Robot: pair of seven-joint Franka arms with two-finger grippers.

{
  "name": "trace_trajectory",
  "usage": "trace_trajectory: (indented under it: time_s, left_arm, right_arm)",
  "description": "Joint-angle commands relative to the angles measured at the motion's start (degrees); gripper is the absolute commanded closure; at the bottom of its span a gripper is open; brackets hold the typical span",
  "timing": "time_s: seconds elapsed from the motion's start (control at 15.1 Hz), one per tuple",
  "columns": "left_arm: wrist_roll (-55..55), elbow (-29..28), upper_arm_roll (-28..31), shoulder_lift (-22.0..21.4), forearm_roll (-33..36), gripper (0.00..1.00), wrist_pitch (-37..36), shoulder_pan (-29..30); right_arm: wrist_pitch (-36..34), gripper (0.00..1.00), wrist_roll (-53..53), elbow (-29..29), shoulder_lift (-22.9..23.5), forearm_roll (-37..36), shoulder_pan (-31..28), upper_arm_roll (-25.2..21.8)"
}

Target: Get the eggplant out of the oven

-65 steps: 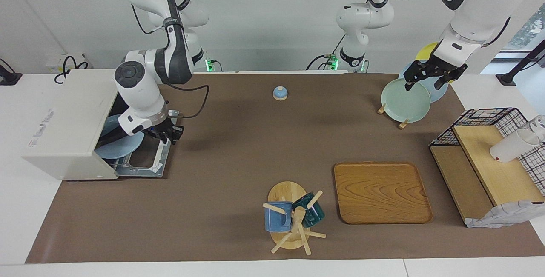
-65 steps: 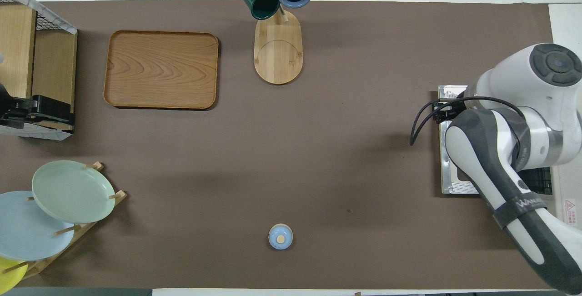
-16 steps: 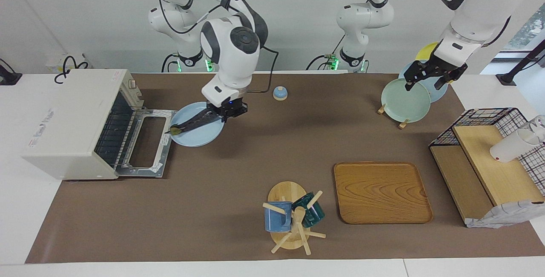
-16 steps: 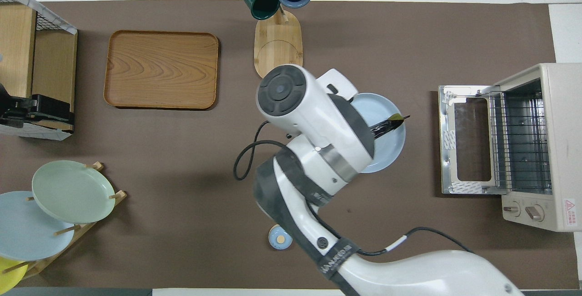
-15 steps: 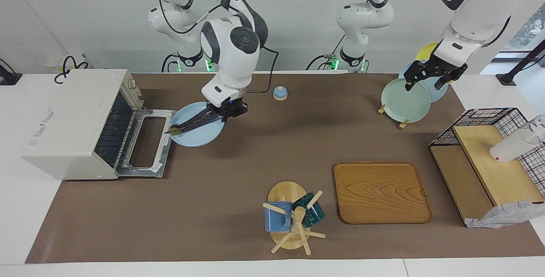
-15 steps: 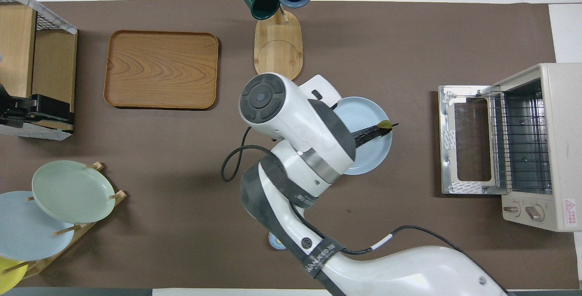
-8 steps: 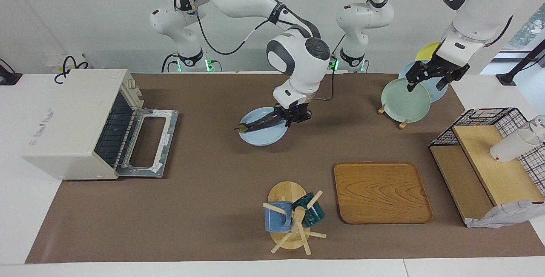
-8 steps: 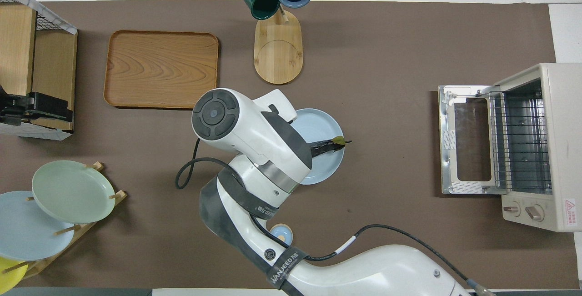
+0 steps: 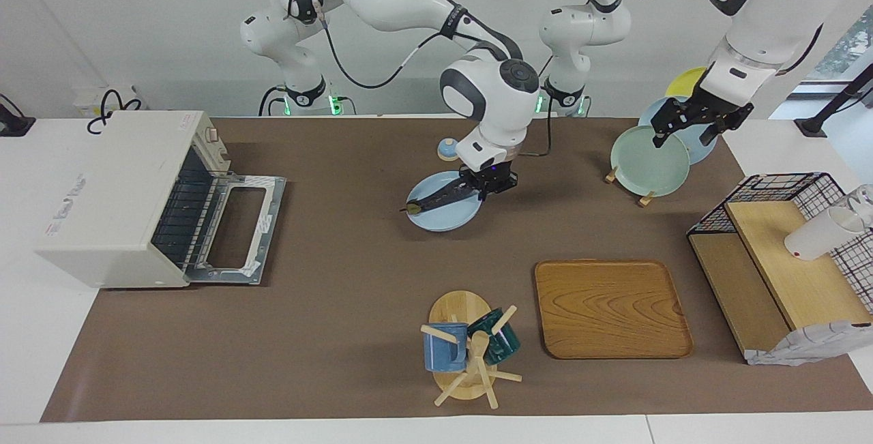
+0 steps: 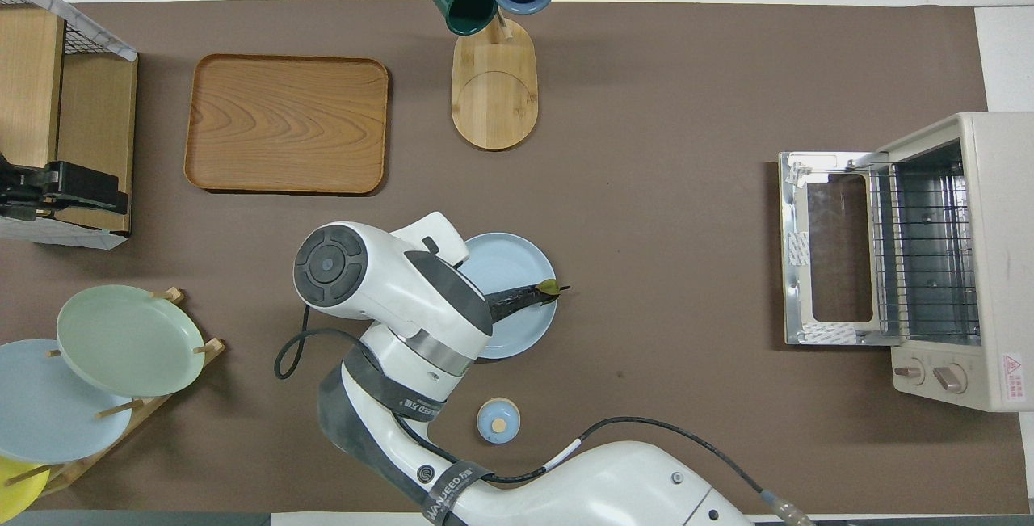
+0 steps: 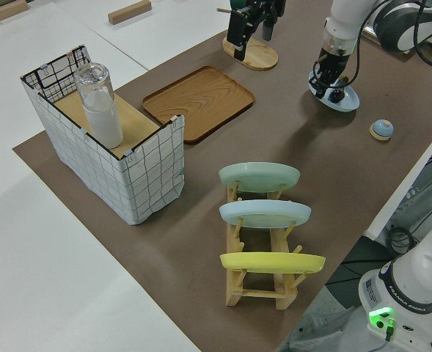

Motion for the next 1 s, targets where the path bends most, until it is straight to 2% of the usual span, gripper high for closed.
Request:
trace_trajectory:
  time_s: [0.0,0.2,0.33,0.53,0.6,0.73,0.8,0.93]
  left_arm:
    - [-0.3,-0.2,-0.5,-0.2,0.9,0.00,1.1,0.7]
    - [-0.4,-0.2,-0.6,-0.2,0.9,0.00,1.1,0.7]
    - [-0.9,-0.2,-0.6,-0.3,0.9,0.00,1.1,0.7]
    - [-1.6,-1.1,-0.6,-0.4,0.9,0.00,1.9,0.6]
    - [-1.9,-1.3,-0.6,-0.7,0.9,0.00,2.4,0.5]
    - [-6.1,-2.3,-0.7,-1.1,0.9,0.00,3.0,-0.2]
    - [-8.9,-3.2,-0.8,-1.3,0.9,0.00,3.6,-0.5]
    - [-17.4,-4.9,-1.0,-2.0,0.9,0.00,4.6,-2.3]
  right_arm:
    - [4.1,1.00,0.3,0.1,-0.1,0.9,-1.6,0.2]
    - [6.6,0.59,-0.6,0.1,-0.1,0.5,-2.0,0.1]
    - [3.3,0.59,-1.4,0.6,-1.2,0.4,-3.1,0.1]
    - [-5.2,0.61,-9.5,0.1,-6.3,-0.2,-7.1,-0.5]
    - [-8.7,0.66,-11.0,-0.7,-8.2,-0.3,-9.7,-0.6]
    - [-10.9,0.84,-13.1,-7.6,-13.7,-1.6,-13.6,-0.8]
    - [-10.7,0.98,-15.5,-11.9,-16.0,-5.1,-15.5,-0.7]
    - [-10.0,1.00,-23.2,-19.9,-20.4,-9.9,-20.8,-0.6]
